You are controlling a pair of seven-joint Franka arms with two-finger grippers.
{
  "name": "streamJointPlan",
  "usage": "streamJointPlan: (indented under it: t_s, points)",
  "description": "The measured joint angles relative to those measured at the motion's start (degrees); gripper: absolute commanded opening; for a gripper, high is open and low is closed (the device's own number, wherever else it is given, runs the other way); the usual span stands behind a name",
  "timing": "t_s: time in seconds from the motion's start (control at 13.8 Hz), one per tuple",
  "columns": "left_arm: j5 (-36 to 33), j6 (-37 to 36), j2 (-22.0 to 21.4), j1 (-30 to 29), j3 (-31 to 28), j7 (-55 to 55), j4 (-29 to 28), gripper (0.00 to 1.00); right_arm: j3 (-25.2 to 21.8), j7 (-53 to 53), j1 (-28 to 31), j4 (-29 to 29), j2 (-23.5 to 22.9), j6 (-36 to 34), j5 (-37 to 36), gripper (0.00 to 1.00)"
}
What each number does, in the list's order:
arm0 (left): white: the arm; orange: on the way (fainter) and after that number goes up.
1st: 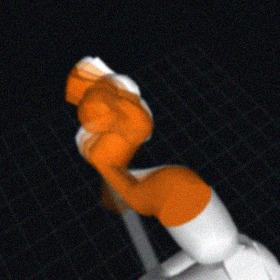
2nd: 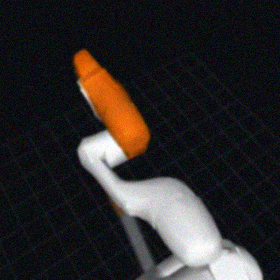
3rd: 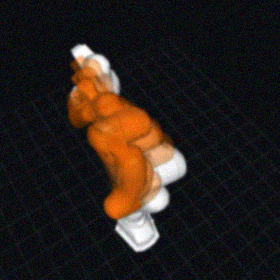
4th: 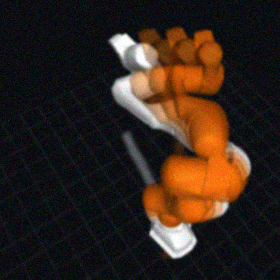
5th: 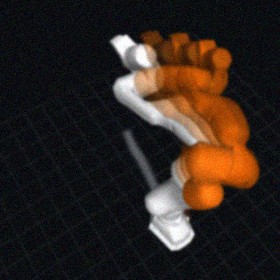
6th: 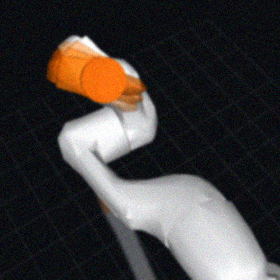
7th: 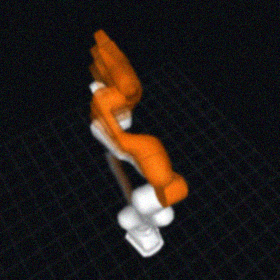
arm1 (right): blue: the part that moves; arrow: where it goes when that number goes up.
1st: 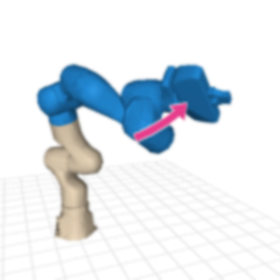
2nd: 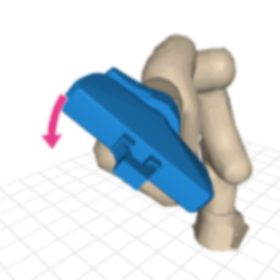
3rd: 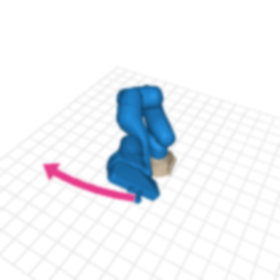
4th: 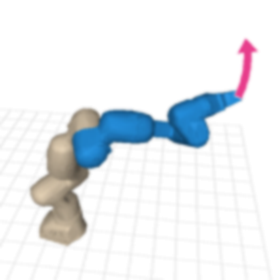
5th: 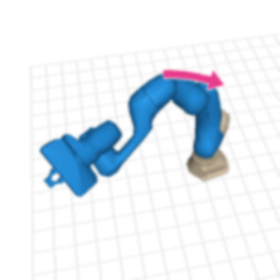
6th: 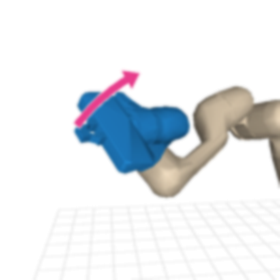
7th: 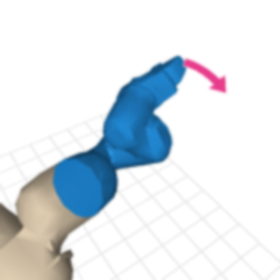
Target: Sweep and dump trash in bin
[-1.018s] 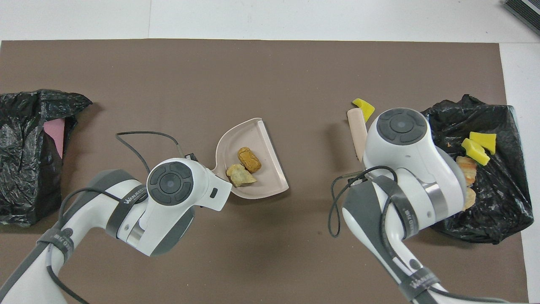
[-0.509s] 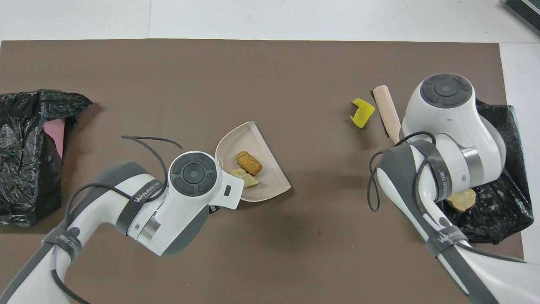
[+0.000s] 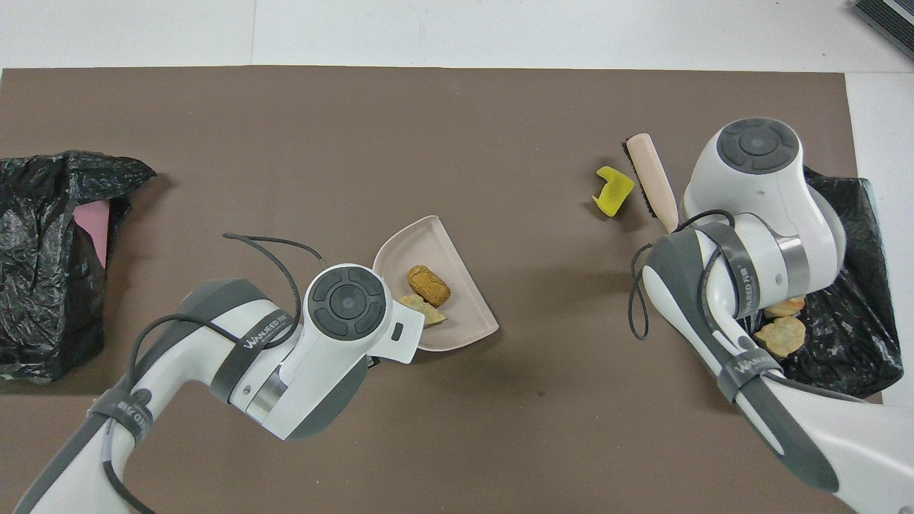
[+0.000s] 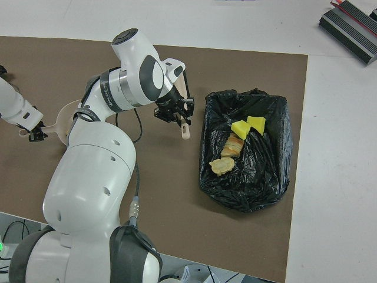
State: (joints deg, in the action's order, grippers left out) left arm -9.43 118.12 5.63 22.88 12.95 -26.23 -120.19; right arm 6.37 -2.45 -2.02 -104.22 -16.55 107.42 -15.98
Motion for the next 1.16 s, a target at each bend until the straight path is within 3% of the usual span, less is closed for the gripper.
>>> streamJointPlan:
  t_s: [0.58, 1.16]
  points:
    - [-0.05, 0.00, 0.05, 0.14, 0.01, 0.00, -0.07, 0.00, 0.93, 0.67, -1.12, -0.51, -3.32, 2.59, 1.72, 0.00]
    - [-0.16, 1.51, 0.05, 0.24, -0.03, -2.80, -0.92, 0.00, 1.41, 9.30, -13.75, -5.04, -0.13, 0.72, 15.52, 0.00]
